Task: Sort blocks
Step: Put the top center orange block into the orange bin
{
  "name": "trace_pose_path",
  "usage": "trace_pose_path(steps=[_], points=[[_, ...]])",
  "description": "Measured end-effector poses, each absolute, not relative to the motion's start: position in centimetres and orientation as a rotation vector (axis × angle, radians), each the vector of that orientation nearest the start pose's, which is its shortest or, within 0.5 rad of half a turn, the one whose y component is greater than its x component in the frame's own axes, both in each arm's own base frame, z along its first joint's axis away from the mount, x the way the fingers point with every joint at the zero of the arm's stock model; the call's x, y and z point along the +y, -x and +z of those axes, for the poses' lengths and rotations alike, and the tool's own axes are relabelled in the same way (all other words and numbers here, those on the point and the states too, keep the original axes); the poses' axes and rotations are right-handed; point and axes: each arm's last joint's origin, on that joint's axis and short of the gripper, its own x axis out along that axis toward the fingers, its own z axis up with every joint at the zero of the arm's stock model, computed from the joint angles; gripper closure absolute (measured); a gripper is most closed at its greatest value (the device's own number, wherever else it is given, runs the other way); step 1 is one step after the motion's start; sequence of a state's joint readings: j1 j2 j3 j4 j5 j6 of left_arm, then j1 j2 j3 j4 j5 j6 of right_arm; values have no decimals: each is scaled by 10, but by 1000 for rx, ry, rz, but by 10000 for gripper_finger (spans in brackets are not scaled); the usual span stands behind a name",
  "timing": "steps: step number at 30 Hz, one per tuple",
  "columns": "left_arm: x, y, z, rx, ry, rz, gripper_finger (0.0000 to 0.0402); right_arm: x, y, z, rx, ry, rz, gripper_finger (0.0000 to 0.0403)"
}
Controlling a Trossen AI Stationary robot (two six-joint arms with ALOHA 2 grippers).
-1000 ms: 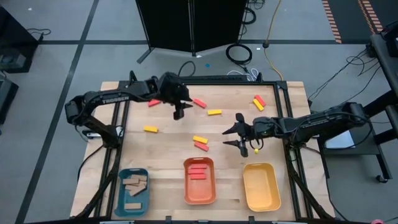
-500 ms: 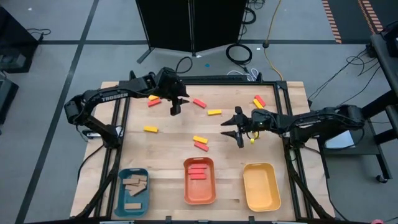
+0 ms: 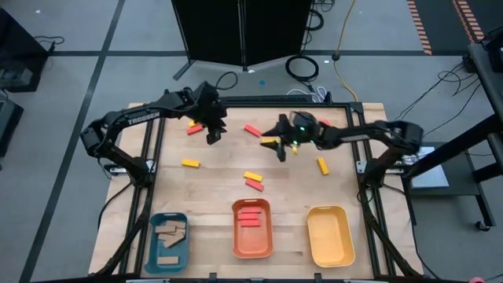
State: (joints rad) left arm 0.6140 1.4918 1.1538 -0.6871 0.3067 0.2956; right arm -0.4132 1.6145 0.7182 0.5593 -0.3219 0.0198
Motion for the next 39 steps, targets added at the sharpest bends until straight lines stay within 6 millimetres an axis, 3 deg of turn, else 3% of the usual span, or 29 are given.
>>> trace_pose_path(steps=[6,14,18,26,34,39], points=[[168,-243,257,1055,215,358,279,-159,-332,162,416,-166,-148,216],[174,-259,261,920,104,310,279,-191,-353,137,524,-221,-292,216],[175,-259,260,921,99,309,279,-192,-355,123,597,-220,-364,216],[176,-260,261,902,91,310,279,-185,-357,120,663,-154,-504,216],[178,-263,264,861,74,319,279,-158,-367,118,714,-57,-469,216],[177,-263,264,857,92,324,279,-161,-364,117,723,-91,-509,216]])
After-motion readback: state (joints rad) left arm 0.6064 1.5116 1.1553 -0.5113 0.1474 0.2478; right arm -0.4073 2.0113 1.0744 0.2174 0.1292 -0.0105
